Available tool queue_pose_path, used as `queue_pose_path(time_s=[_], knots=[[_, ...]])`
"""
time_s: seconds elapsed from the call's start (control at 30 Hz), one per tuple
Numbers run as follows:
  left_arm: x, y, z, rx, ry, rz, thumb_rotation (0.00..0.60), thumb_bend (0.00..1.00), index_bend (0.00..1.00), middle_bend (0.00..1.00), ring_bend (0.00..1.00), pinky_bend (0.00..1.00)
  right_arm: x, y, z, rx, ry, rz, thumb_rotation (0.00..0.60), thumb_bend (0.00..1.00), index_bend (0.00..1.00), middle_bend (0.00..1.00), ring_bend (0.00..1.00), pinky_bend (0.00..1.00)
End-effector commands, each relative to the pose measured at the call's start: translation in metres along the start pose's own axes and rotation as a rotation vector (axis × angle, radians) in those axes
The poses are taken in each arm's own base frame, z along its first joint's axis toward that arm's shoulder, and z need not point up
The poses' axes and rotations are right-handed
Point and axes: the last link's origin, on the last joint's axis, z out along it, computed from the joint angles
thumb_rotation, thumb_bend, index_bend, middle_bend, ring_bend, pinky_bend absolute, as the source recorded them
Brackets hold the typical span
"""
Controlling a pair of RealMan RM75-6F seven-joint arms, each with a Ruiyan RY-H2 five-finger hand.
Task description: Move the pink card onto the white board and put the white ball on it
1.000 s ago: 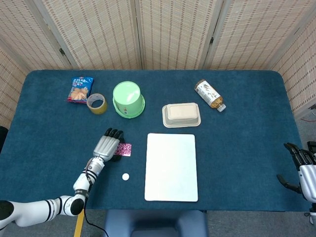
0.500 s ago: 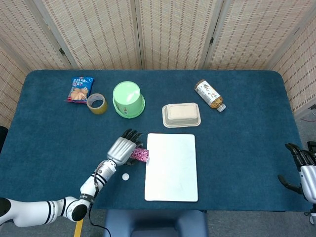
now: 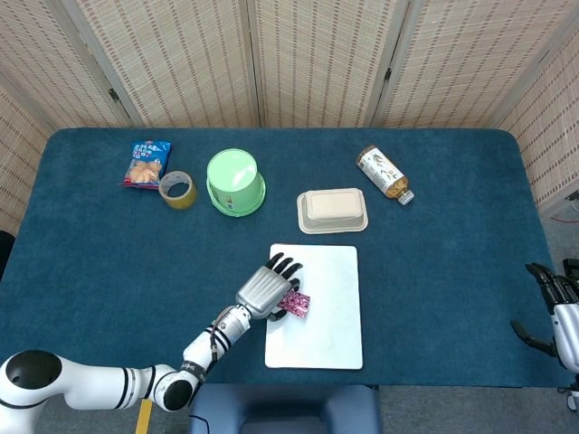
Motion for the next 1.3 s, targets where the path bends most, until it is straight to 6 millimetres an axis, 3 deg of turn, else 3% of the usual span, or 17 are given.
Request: queue_pose_path(time_s=[0.03,0.17,0.3,0.5,0.83,1.3], knots=[[-0.002,0.008,0.005,-0.006,-0.005,0.017,0.600,0.35,0.40,0.14,0.10,0.00,0.000,0.001,-0.001,-0.002,0.001,0.001,0.600,0.25,0.11,0.15,0.20,0.16],[-0.003,0.014,0.009,-0.006,-0.014,0.022,0.600,0.35,0.38,0.14,0.09,0.00,0.000,0.002,-0.002,-0.007,0.004,0.002,0.600,0.25,0.10,0.15,0.20,0.16],[-0.005,0.016,0.009,0.002,-0.044,0.037,0.600,0.34,0.28,0.14,0.07,0.00,0.001,0.004,-0.003,-0.009,0.006,0.002,0.600,0.25,0.10,0.15,0.20,0.16],[-0.001,0.011,0.002,0.018,-0.037,0.045,0.600,0.34,0.25,0.14,0.07,0.00,0.002,0.003,-0.003,-0.004,0.010,0.003,0.600,0.25,0.10,0.15,0.20,0.16],[0.008,-0.020,-0.037,0.030,0.035,0.073,0.600,0.34,0.35,0.14,0.07,0.00,0.000,-0.003,0.001,0.026,0.007,0.005,0.600,0.25,0.10,0.15,0.20,0.16],[-0.011,-0.049,-0.088,0.008,0.038,0.157,0.600,0.34,0.40,0.14,0.08,0.00,0.000,-0.009,0.005,0.043,0.003,0.001,0.600,0.25,0.10,0.15,0.20,0.16]])
